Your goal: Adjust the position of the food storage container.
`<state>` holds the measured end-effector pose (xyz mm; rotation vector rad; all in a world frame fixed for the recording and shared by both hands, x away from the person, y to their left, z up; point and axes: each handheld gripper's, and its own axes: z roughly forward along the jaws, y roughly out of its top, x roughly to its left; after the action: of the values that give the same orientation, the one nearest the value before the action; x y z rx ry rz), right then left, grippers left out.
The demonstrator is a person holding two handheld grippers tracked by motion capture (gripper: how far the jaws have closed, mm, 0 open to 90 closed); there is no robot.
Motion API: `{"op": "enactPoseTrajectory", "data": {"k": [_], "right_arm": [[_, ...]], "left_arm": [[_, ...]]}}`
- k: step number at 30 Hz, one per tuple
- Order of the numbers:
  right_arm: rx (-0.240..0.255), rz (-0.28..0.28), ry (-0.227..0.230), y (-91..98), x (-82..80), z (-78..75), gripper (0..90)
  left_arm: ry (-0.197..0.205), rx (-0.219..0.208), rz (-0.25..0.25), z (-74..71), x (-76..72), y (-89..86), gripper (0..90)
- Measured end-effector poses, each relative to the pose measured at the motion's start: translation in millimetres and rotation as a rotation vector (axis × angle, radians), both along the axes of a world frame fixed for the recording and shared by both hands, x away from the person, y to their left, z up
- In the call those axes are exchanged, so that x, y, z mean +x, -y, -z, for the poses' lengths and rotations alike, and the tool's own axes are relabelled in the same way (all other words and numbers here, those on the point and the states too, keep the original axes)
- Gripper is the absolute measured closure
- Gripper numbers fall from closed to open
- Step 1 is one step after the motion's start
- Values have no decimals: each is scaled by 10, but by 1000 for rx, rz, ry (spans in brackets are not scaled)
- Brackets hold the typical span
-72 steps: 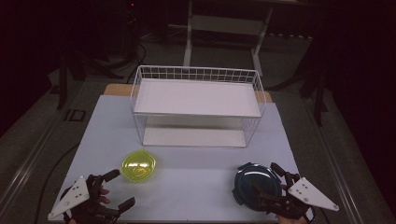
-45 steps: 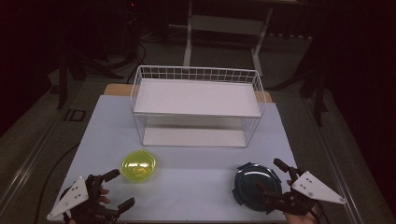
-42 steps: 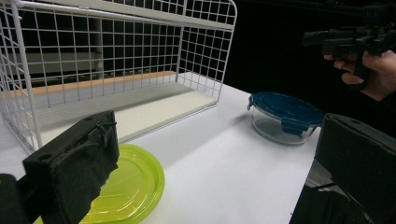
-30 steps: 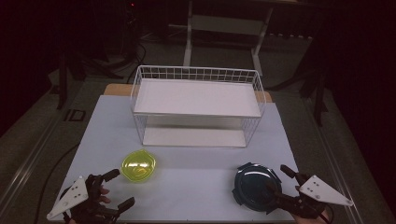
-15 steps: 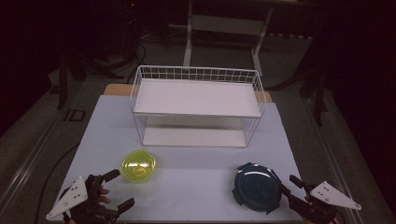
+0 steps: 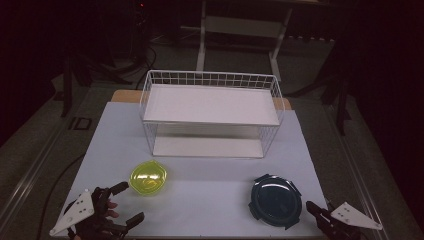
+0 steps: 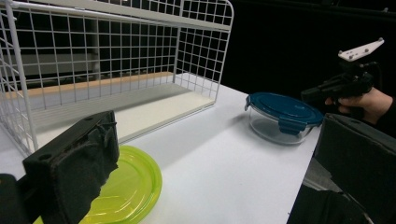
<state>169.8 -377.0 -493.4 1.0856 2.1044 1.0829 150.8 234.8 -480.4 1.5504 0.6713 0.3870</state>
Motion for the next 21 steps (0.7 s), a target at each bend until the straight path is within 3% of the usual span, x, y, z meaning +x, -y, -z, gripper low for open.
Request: {"op": "enactPoseTrajectory", "data": {"k": [5, 14, 17, 21], "right_arm": [[29, -42, -61, -7, -32, 91, 900], [69, -40, -83, -9, -40, 103, 900], [86, -64, -80, -35, -40, 75, 900], [70, -75, -81, -104, -14, 56, 900]], "left_arm": [[-2, 2, 4, 2, -1, 5, 0], [-4, 1, 7, 8, 11, 11, 0], [-4, 3, 6, 9, 14, 13, 0], [-3, 6, 7, 8, 13, 16, 0]]}}
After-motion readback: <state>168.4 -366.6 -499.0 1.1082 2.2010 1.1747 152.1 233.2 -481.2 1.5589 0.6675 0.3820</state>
